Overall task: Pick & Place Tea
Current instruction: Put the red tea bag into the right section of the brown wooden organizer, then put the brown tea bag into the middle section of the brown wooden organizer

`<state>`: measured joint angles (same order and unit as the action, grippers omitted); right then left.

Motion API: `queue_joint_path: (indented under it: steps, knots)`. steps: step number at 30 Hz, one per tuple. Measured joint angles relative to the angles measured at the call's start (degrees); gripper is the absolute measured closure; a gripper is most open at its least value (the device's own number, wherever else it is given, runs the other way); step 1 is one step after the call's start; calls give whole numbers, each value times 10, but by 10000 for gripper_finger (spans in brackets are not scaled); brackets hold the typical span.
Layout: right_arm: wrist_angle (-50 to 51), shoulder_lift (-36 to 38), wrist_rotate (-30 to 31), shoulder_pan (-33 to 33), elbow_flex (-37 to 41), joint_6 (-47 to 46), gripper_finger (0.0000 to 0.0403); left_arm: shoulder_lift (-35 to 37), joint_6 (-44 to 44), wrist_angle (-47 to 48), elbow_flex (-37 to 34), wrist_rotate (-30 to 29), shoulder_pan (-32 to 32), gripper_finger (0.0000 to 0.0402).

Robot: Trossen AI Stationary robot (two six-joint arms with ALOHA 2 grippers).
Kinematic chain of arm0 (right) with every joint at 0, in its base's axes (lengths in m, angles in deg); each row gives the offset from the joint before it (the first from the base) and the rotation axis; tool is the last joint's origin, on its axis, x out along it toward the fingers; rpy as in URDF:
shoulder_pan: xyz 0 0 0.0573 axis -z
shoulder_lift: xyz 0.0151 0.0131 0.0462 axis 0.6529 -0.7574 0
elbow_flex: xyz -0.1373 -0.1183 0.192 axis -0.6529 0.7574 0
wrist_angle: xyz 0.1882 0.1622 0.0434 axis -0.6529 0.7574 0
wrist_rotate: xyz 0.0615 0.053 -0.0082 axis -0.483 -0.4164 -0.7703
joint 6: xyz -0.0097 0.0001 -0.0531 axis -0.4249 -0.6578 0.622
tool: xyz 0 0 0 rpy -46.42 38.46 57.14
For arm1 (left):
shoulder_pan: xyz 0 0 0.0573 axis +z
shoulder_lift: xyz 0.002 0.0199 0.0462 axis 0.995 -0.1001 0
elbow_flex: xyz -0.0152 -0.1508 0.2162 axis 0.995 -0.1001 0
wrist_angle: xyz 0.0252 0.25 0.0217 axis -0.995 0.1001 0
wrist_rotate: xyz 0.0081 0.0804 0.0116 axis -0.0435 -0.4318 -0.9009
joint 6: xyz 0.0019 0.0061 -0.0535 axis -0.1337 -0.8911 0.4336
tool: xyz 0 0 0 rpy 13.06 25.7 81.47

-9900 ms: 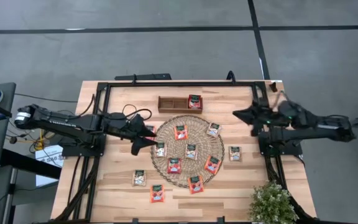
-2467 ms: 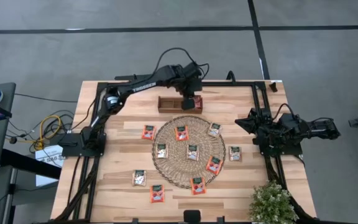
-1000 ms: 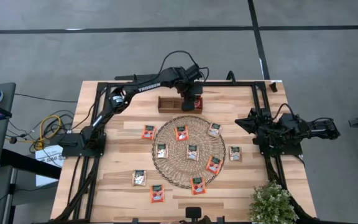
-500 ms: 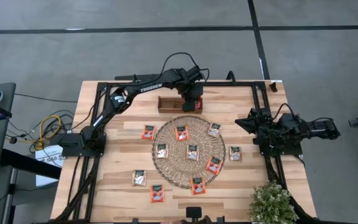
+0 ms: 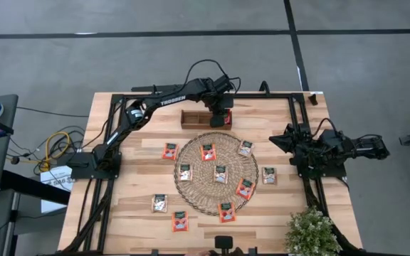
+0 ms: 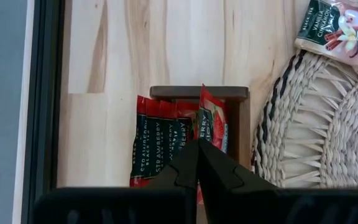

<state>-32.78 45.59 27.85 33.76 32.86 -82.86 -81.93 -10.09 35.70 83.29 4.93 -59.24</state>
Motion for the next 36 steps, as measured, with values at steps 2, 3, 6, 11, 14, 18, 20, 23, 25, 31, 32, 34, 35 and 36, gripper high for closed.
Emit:
queue_joint_path:
  steps: [2, 3, 6, 11, 14, 18, 20, 23, 25, 31, 32, 34, 35, 36]
  knots:
    - [0, 0, 0, 0, 0, 0, 402, 0, 2, 0, 0, 0, 0, 396]
    - [0, 0, 0, 0, 0, 0, 402, 0, 6, 0, 0, 0, 0, 390]
    - [0, 0, 0, 0, 0, 0, 402, 0, 16, 0, 0, 1, 0, 365]
    - [0, 0, -2, 0, 0, 0, 402, 0, 17, 16, 0, 2, -1, 304]
    - [0, 0, -2, 0, 0, 0, 402, 0, 17, 30, 0, 4, -1, 266]
    - [0, 0, -2, 0, 0, 0, 402, 7, 17, 54, 1, -4, -7, 229]
    - [0, 0, -2, 0, 0, 0, 402, 13, 29, 75, 15, -18, -11, 219]
    - [0, 0, -2, 0, 0, 0, 402, 25, 59, 108, 51, -39, -19, 214]
    - [0, 0, -2, 0, 0, 0, 402, 45, 83, 115, 52, -39, -24, 214]
    - [0, 0, -2, 0, 0, 1, 402, 120, 200, 181, 49, 38, -50, 214]
    - [0, 0, -2, 0, 0, 1, 402, 133, 210, 201, 49, 65, -58, 214]
    - [0, 0, -2, 0, 0, 1, 402, 158, 218, 237, 49, 123, -73, 214]
    - [0, 0, -2, 0, 0, 1, 402, 170, 221, 255, 49, 146, -82, 214]
    - [0, 0, -2, 0, 0, 1, 402, 181, 227, 267, 49, 159, -92, 214]
